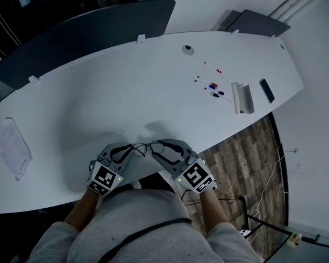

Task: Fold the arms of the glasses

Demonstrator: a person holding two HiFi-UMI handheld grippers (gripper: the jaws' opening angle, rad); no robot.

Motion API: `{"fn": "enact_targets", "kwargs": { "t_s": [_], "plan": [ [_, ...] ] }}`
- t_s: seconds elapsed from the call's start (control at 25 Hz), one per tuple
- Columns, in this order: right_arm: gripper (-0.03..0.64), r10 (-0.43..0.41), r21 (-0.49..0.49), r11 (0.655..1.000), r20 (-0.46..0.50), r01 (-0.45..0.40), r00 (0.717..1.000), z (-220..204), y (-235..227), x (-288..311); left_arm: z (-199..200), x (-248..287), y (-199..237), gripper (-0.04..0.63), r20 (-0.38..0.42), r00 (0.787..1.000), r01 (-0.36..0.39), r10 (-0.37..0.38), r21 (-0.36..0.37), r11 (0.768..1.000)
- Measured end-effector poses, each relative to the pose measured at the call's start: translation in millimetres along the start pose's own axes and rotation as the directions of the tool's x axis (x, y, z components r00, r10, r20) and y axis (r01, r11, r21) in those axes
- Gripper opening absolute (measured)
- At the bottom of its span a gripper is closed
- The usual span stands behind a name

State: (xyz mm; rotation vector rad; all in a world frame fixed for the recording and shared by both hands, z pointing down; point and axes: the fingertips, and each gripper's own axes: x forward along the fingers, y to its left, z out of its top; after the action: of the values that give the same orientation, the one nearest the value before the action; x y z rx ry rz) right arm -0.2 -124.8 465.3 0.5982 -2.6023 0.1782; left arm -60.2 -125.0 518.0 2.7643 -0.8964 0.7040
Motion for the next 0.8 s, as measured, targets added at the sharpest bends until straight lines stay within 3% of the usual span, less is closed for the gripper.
{"fn": "enact_targets", "kwargs": {
  "t_s": [0.24, 0.44, 0.52, 0.56, 0.72, 0.8],
  "plan": [
    [0.176, 0.084, 0.011, 0.996, 0.140, -0.087, 0.987, 54.2, 34.3, -5.0, -1.9, -3.3, 0.1, 0.038, -0.003, 1.000, -0.005, 0.005, 0.002, 1.000],
    [0.165, 0.017, -0.041, 0.999, 0.046, -0.015, 0.999, 59.0, 40.7, 10.0, -3.5, -5.4, 1.6, 0.038, -0.006, 1.000, -0.006, 0.006, 0.003, 1.000],
    [0.064, -0.030, -0.039, 0.999, 0.044, 0.032, 0.999, 59.4, 38.1, 14.8, -3.8, -6.1, 1.6, 0.038, -0.011, 1.000, -0.003, 0.003, 0.008, 1.000],
    [0.049, -0.041, -0.039, 0.998, 0.044, 0.043, 0.998, 59.8, 37.4, 15.9, -3.7, -6.1, 1.8, 0.038, -0.013, 1.000, -0.002, 0.002, 0.011, 1.000],
    [0.038, -0.058, -0.065, 0.996, 0.029, 0.059, 0.998, 58.2, 34.6, 15.0, -2.3, -5.1, 2.0, 0.038, -0.011, 1.000, 0.002, -0.002, 0.019, 1.000],
    [0.037, -0.088, -0.014, 0.996, 0.051, 0.089, 0.995, 57.5, 30.3, 12.0, -0.3, -3.9, 0.7, 0.038, -0.008, 1.000, 0.004, -0.004, 0.028, 1.000]
  ]
}}
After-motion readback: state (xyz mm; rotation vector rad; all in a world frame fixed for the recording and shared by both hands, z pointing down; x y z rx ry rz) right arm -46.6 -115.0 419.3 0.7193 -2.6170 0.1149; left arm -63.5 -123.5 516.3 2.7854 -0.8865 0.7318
